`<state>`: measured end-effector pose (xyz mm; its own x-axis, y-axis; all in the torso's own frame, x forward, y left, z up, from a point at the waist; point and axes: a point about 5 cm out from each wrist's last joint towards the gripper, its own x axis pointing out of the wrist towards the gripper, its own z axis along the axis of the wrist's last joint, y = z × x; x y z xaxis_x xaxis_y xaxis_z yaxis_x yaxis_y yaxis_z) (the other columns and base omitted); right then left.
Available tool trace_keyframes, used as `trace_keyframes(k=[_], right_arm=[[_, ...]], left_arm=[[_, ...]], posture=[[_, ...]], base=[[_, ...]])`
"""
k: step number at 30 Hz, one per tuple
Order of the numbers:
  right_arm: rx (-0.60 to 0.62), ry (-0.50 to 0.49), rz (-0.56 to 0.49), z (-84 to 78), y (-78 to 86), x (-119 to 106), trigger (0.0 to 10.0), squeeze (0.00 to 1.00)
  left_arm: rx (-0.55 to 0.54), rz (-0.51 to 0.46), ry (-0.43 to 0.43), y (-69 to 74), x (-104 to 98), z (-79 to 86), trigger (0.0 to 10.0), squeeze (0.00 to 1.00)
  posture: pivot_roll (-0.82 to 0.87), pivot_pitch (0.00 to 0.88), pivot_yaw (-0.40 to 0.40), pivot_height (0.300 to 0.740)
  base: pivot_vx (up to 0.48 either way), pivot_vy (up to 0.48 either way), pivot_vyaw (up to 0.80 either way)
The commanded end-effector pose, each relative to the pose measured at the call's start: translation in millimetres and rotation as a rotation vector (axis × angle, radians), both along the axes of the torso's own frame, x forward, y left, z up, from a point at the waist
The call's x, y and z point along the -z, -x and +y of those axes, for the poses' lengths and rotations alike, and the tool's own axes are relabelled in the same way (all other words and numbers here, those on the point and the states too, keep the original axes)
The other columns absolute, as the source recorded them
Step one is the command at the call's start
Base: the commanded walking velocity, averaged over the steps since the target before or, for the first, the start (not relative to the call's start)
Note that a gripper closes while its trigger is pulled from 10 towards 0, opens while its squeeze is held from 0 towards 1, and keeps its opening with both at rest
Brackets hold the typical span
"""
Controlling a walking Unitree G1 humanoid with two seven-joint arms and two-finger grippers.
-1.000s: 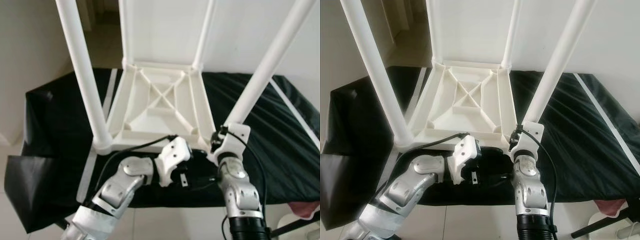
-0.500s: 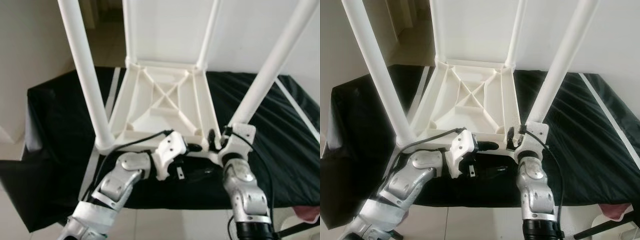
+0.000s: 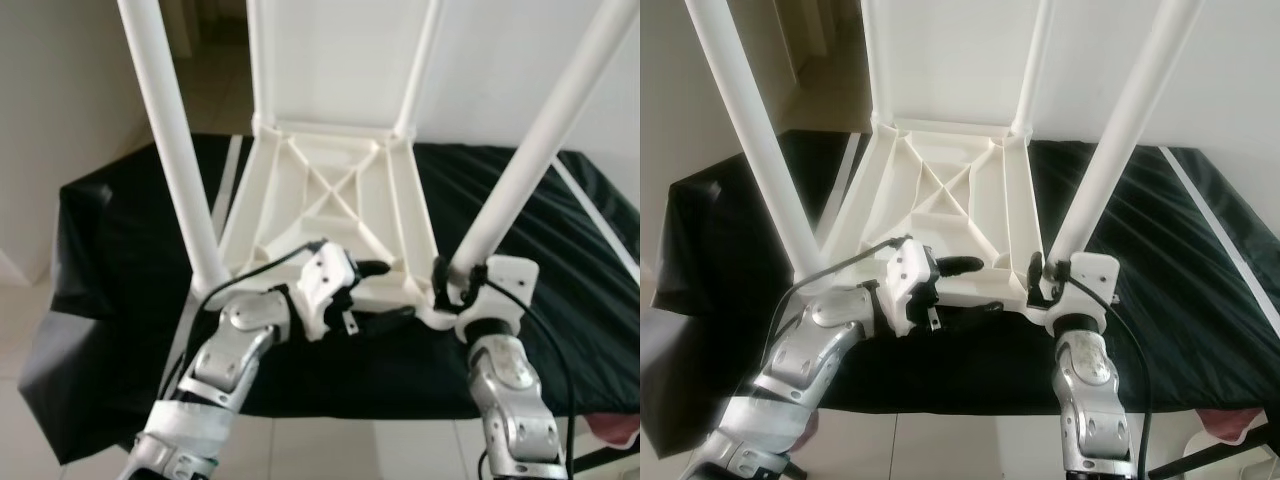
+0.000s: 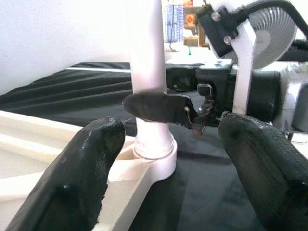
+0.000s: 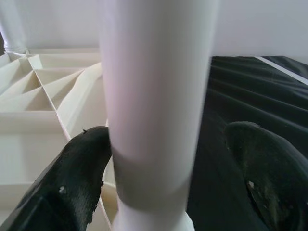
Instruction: Building children table
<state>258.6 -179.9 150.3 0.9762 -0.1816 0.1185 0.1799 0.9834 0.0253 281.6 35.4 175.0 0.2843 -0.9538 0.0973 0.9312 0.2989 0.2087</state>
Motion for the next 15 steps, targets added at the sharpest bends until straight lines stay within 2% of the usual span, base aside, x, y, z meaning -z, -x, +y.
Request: trace_keyframes(k=[1, 5, 6, 8, 11, 12, 13, 15], right_arm=[[0.008, 0.008, -0.010, -0.2, 2.8, 0.3, 10.0, 0.00], [0.001, 0.019, -0.006, 1.1, 10.4, 8.0, 10.0, 0.00], [-0.016, 0.023, -0.003, 2.6, 15.1, 13.6, 10.0, 0.00], [-0.016, 0.023, -0.003, 2.6, 15.1, 13.6, 10.0, 0.00], [-0.015, 0.019, 0.005, 5.1, 19.8, 22.4, 10.0, 0.00], [-0.011, 0.016, 0.011, 5.6, 19.4, 23.6, 10.0, 0.00], [-0.011, 0.016, 0.011, 5.6, 19.4, 23.6, 10.0, 0.00], [-0.012, 0.002, 0.021, 6.5, 18.3, 25.9, 10.0, 0.00]], left_arm=[[-0.229, 0.011, 0.060, -8.8, -1.0, 5.6, 10.0, 0.00], [-0.289, 0.043, 0.100, -9.2, 0.3, 8.1, 10.0, 0.00], [-0.333, 0.059, 0.134, -9.6, 0.0, 11.8, 10.0, 0.00], [-0.333, 0.059, 0.134, -9.6, 0.0, 11.8, 10.0, 0.00], [-0.481, 0.070, 0.186, -17.8, 2.6, 27.0, 10.0, 0.00], [-0.527, 0.067, 0.172, -22.1, 4.4, 30.8, 10.0, 0.00], [-0.527, 0.067, 0.172, -22.1, 4.4, 30.8, 10.0, 0.00], [-0.597, 0.060, 0.029, -30.8, 19.7, 36.1, 10.0, 0.00]], posture=[[0.00, 0.000, -0.033, 0.740], [0.01, 0.000, -0.034, 0.740], [0.01, 0.000, -0.034, 0.740], [0.01, 0.000, -0.034, 0.740], [0.02, 0.000, -0.035, 0.740], [0.02, 0.000, -0.035, 0.740], [0.02, 0.000, -0.035, 0.740], [0.03, 0.000, -0.036, 0.740]], base=[[0.000, 0.000, 0.00], [0.000, 0.000, 0.00], [0.000, 0.000, 0.00], [0.000, 0.000, 0.00], [0.000, 0.000, 0.00], [0.000, 0.000, 0.00], [0.000, 0.000, 0.00], [0.000, 0.000, 0.00]])
